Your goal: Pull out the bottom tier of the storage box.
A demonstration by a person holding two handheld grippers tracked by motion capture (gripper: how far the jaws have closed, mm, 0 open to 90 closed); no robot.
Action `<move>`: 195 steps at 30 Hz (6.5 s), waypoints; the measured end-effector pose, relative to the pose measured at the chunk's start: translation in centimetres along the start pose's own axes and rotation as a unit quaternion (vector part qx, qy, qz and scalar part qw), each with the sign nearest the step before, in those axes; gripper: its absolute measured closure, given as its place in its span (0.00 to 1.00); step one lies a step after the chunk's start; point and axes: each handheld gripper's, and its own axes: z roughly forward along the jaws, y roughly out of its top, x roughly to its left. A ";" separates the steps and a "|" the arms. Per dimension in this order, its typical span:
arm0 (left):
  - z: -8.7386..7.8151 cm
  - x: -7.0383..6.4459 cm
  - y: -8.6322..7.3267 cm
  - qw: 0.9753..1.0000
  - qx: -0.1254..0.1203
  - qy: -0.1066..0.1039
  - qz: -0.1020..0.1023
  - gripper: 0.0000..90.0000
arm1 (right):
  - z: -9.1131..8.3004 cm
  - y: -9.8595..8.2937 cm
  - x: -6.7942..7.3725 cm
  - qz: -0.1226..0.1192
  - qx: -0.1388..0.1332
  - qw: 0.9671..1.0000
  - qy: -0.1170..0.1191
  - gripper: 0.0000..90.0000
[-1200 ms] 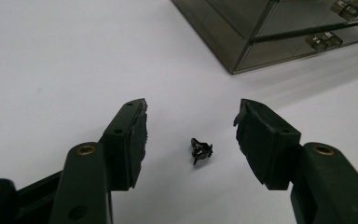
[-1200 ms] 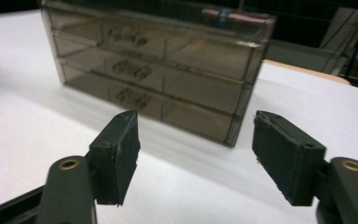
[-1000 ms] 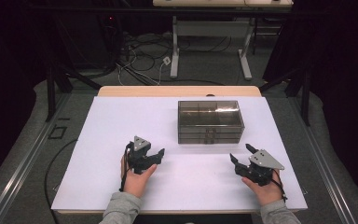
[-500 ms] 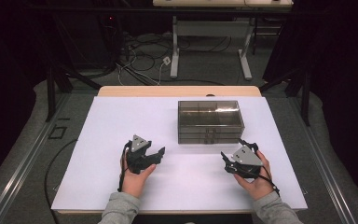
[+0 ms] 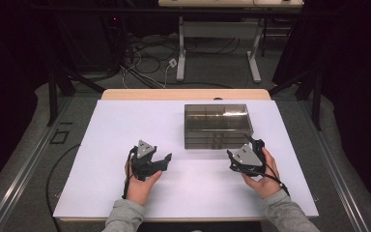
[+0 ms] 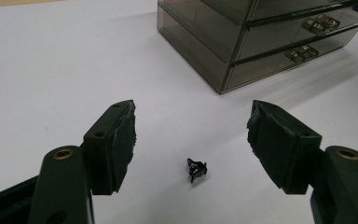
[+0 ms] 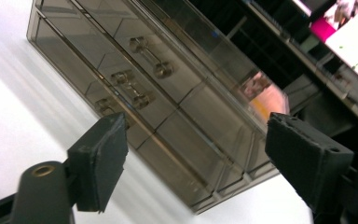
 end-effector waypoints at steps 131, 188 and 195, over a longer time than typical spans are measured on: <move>0.6 -0.1 -0.5 1.000 0.020 -0.005 0.005 0.34 | 5.9 -2.1 6.6 -0.278 0.030 0.960 -0.020 0.83; 0.6 -0.2 -0.5 1.000 0.017 -0.005 0.003 0.34 | 5.9 -1.7 6.7 -0.267 0.038 0.963 -0.022 0.86; 0.6 -0.2 -0.5 1.000 0.017 -0.005 0.002 0.34 | 6.5 -2.1 6.6 -0.276 0.043 0.960 -0.023 0.83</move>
